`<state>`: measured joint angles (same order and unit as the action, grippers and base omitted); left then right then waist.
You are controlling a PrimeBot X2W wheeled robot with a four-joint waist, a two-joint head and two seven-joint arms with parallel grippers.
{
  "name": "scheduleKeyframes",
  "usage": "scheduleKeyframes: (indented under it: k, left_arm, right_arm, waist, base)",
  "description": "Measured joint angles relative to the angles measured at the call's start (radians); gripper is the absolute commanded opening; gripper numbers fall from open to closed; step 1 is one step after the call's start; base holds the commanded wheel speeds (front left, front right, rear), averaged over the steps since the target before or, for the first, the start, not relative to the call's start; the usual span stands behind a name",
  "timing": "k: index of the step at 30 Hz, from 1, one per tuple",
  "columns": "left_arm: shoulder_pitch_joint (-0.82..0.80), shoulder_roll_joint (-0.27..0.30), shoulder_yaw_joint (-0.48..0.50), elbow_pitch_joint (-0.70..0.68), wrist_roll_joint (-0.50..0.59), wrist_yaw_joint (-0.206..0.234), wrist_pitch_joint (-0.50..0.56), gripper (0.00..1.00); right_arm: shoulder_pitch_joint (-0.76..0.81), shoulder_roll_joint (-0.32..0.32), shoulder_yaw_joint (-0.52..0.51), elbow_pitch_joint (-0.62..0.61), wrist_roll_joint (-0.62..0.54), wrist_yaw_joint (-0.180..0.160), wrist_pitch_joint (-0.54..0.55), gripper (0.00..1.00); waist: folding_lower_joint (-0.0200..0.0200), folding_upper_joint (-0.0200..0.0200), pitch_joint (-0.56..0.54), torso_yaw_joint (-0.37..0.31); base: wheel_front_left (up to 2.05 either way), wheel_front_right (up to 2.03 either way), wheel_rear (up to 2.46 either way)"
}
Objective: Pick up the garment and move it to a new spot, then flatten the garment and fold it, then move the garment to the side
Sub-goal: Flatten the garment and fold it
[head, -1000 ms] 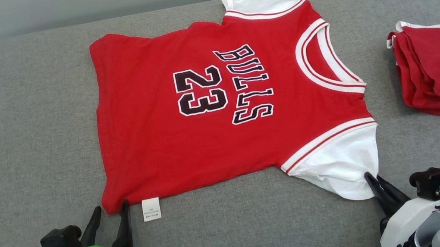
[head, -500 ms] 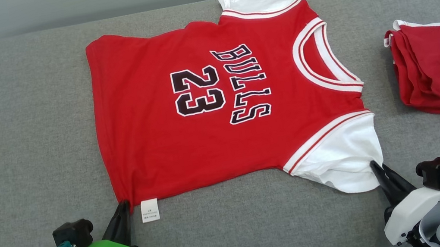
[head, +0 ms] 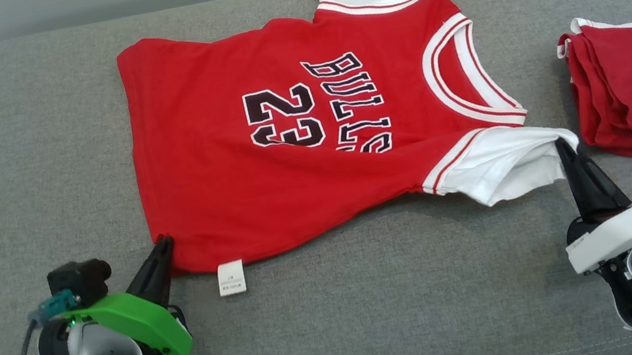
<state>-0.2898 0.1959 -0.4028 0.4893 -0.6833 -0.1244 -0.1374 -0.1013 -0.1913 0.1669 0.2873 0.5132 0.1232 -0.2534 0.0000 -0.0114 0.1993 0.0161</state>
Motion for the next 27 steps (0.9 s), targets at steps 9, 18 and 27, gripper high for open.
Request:
scheduleKeyframes:
  k: [9,18,27]
  left_arm:
    - [-0.080,0.109,0.023,-0.087,-0.115,0.000,0.206,0.00]
    - [-0.070,0.083,0.012,-0.185,-0.235,0.000,0.292,0.00]
    - [-0.137,0.169,0.046,-0.291,-0.258,0.000,0.398,0.00]
  right_arm:
    - [-0.064,-0.070,0.089,-0.075,0.086,0.000,0.063,0.00]
    - [-0.064,-0.103,0.104,-0.136,0.162,0.000,0.088,0.00]
    - [-0.139,-0.188,0.063,-0.213,0.227,0.000,0.154,0.00]
  waist:
    - [0.0000,0.0000,0.046,0.002]
    - [0.0000,0.0000,0.093,0.024]
    - [0.0001,0.0000,0.148,0.042]
  base:
    - [0.00,0.00,0.00]
    - [0.00,0.00,0.00]
    - [0.00,0.00,0.00]
